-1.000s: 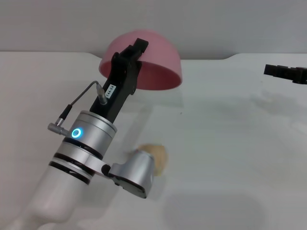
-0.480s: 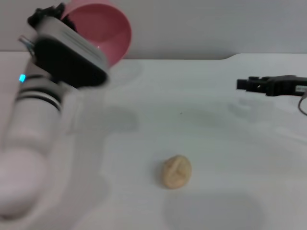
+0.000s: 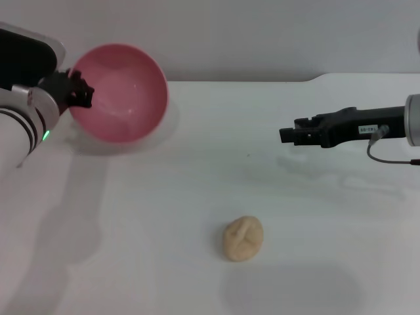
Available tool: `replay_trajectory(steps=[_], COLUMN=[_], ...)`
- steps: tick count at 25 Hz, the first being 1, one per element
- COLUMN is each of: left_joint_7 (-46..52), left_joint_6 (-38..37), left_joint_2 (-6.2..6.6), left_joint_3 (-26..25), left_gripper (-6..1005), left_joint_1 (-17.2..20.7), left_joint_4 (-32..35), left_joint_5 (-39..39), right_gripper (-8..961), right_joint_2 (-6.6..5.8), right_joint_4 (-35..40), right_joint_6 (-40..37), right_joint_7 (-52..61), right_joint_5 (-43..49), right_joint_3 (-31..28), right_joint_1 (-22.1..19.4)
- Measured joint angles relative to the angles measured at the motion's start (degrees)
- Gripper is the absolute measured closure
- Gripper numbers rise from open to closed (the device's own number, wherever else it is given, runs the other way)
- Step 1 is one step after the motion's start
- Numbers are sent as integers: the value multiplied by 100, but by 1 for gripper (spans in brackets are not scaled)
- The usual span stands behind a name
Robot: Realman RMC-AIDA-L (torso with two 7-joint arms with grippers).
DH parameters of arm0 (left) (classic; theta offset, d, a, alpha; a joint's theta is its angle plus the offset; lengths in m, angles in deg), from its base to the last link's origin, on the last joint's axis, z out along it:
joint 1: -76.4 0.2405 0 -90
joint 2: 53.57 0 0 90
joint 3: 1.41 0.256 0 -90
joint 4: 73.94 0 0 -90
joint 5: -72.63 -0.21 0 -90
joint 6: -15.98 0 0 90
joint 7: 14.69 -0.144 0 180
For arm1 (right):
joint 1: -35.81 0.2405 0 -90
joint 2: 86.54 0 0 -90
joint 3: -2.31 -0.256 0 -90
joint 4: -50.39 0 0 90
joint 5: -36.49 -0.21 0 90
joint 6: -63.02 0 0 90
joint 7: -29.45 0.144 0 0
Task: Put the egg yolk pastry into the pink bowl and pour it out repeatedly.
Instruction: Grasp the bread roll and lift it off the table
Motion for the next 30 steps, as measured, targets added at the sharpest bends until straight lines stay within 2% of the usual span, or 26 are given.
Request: replay_trajectory(steps=[6, 9, 13, 17, 23, 30], left_joint_7=[-1666, -2573, -3363, -3768, -4106, -5303], left_joint_6=[1077, 1936, 2841, 3326, 3669, 5236], left_joint_2=[-69, -93, -111, -115, -109, -90], left_joint_3=[-131, -349, -705, -1124, -1784, -3418], left_gripper=[1000, 1000, 999, 999, 999, 999], left_joint_1=[-241, -606, -1006, -1172, -1175, -1422], left_joint_4=[205, 222, 228, 358, 543, 807], left_joint_5=[1764, 2843, 3758, 4271, 4605, 5384], right_gripper=[437, 435, 433, 431, 429, 425], right_joint_2=[-10, -10, -9, 2, 14, 24], right_joint_4=[-3, -24, -28, -27, -38, -49], right_joint_6=[16, 20, 16, 18, 21, -32], right_joint_7=[-68, -174, -201, -206, -289, -529], right_joint_5=[5, 10, 32, 229, 318, 325], right_joint_3=[94, 142, 384, 641, 902, 1280], right_joint_1=[100, 110, 113, 115, 101, 107])
